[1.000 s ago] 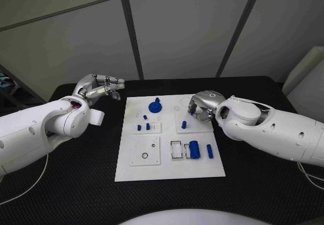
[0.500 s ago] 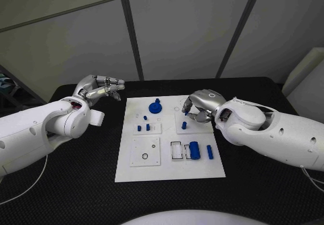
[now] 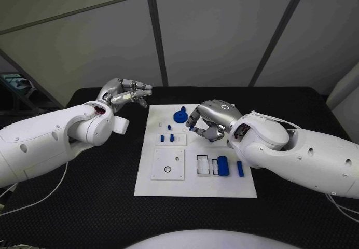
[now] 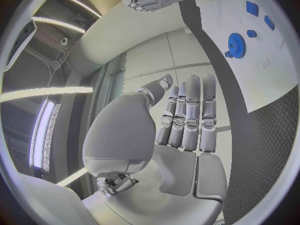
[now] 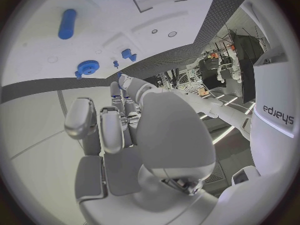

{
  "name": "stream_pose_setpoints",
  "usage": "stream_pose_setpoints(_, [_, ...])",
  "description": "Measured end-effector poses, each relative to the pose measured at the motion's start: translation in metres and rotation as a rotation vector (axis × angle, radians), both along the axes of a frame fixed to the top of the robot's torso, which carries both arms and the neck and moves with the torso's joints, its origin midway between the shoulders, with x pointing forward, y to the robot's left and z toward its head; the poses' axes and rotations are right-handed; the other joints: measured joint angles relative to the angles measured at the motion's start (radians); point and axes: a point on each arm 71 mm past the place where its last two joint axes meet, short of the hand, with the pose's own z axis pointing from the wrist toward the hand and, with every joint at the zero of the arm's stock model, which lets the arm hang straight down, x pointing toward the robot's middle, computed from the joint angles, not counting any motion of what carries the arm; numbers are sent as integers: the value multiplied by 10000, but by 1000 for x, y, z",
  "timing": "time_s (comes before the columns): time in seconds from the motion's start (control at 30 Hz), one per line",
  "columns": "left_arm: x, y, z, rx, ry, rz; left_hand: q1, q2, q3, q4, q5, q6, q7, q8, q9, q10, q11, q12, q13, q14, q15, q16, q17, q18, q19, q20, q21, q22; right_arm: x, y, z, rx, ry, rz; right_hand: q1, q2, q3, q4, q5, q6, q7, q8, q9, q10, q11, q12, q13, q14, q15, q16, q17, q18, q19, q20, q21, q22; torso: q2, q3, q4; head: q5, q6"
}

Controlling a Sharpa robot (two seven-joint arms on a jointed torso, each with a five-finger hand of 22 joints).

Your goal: Assemble the parts on the task board

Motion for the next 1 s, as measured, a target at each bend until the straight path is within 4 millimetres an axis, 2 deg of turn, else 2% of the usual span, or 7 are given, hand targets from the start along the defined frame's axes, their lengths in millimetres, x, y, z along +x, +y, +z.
stream_pose_setpoints(0.3, [1, -8, 0, -97, 24, -156, 0, 0, -28, -28, 0, 1, 0, 0, 1, -36, -36, 0, 0, 0, 0, -60, -26, 0, 0, 0, 0, 1, -9, 16, -30, 89, 774, 351, -63, -22, 0, 0, 34, -3, -1, -33, -4, 0, 0, -21, 21, 0, 0, 0, -1, 0, 0, 0, 0, -1, 11, -8, -1, 262, -123])
stream_pose_setpoints(0.47, [1, -10, -1, -137, 37, -223, 0, 0, -28, -28, 0, 1, -1, 0, 0, -36, -36, 0, 0, 0, 0, -98, -58, 0, 0, 0, -77, -12, -15, 23, -43, 76, 1125, 539, -98, 13, 24, -24, 34, -6, -3, -52, -11, 0, 0, -74, 22, 0, 0, 60, 30, 1, 0, 0, 0, -1, 13, 4, -9, 415, -212])
stream_pose_setpoints(0.83, [1, -10, -1, -156, 55, -232, 0, 0, -28, -28, 0, 1, -1, 0, 1, -72, 0, 0, 0, 0, 0, -144, -83, -1, 0, 0, -77, -23, -23, 27, -56, -126, 1526, 781, -175, -13, -2, -53, 31, -21, -16, -58, -18, -1, 0, -77, 17, 0, 0, 60, 29, 1, 0, 0, 0, -2, 10, 5, -20, 627, -349])
stream_pose_setpoints(1.0, [2, -11, -1, -170, 60, -261, 0, 0, -28, -28, 0, 1, -1, 0, 1, -72, 0, 0, 0, 0, 1, -144, -83, 0, 0, 0, -77, -23, -25, 29, -62, -255, 1682, 862, -174, -14, -3, -53, 29, -22, -17, -59, -11, -1, 0, -77, 14, 0, 0, 60, 28, 0, 0, 0, 0, -3, 8, 7, -32, 669, -392])
